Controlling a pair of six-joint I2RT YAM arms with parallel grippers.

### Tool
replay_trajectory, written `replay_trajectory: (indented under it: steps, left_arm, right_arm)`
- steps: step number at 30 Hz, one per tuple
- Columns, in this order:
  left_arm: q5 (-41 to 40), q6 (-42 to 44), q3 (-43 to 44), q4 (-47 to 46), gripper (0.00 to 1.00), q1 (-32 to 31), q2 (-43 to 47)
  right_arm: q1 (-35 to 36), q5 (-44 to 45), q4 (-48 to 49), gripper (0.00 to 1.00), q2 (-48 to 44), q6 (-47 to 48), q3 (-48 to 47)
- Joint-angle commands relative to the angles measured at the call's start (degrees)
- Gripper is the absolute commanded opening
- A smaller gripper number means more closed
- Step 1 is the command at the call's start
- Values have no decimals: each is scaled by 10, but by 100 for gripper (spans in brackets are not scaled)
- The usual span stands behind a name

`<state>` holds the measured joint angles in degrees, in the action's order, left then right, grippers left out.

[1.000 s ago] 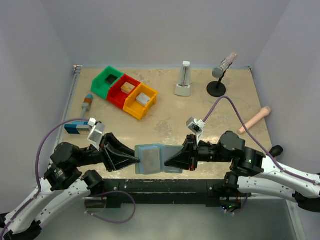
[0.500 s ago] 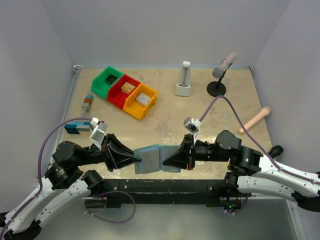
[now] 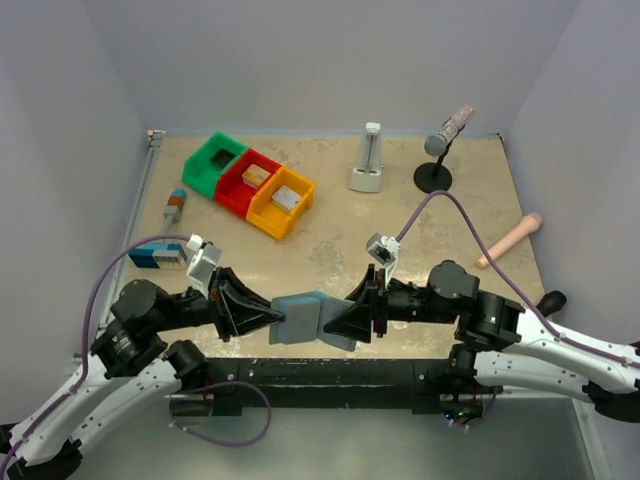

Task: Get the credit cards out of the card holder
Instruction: Open the card holder at the center of the board.

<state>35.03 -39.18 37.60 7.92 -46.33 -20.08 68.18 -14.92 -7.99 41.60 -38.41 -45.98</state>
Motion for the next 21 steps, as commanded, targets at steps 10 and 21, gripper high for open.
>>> replay_trajectory:
  steps: [10,21]
  left_arm:
    - [-130,-11,85,132,0,-3,-63]
    - [-186,-49,104,176,0,-3,-88]
  right_arm:
    - [-2,53,-30,61,24,-10,-46]
    - [-2,68,-30,63,67,-46,-53]
